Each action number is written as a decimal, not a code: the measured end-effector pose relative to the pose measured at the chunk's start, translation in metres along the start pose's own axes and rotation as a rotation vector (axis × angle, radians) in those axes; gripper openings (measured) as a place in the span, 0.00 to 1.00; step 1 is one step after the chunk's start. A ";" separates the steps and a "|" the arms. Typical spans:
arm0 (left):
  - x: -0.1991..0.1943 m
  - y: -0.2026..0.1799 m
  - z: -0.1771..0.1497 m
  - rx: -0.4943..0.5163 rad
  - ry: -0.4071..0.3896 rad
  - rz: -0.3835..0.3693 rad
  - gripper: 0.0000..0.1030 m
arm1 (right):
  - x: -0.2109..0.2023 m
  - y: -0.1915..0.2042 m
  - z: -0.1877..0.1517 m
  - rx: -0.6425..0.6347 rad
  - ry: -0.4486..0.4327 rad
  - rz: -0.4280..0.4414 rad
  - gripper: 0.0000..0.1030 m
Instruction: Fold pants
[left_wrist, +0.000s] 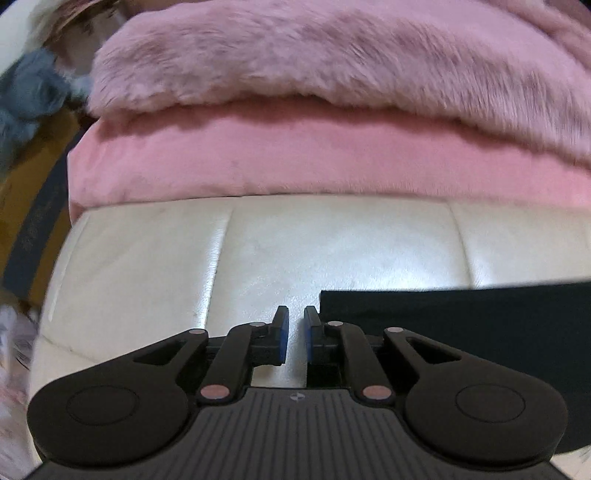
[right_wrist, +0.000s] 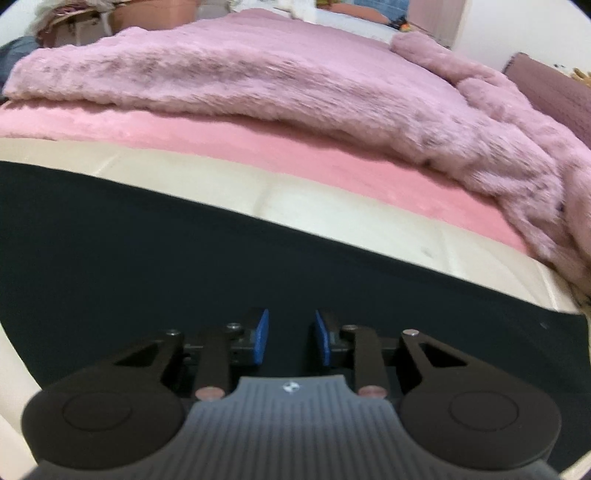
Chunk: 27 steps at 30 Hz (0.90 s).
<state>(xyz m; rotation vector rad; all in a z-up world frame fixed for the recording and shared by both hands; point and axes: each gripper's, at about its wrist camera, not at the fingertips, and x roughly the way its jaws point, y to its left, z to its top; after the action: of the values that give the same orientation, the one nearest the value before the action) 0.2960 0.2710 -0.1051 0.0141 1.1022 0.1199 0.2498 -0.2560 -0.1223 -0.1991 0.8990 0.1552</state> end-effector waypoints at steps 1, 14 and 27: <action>-0.006 0.003 -0.001 -0.023 -0.017 -0.033 0.17 | 0.001 0.006 0.004 -0.002 -0.010 0.027 0.22; 0.006 -0.015 -0.006 0.110 -0.085 -0.053 0.44 | 0.037 0.078 0.065 -0.190 -0.063 0.179 0.31; -0.006 -0.029 -0.015 0.153 -0.177 -0.072 0.00 | 0.059 0.078 0.074 -0.466 -0.044 0.282 0.00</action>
<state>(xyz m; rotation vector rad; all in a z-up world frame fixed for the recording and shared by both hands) 0.2822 0.2405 -0.1085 0.1196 0.9318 -0.0297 0.3251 -0.1598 -0.1322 -0.4996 0.8340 0.6315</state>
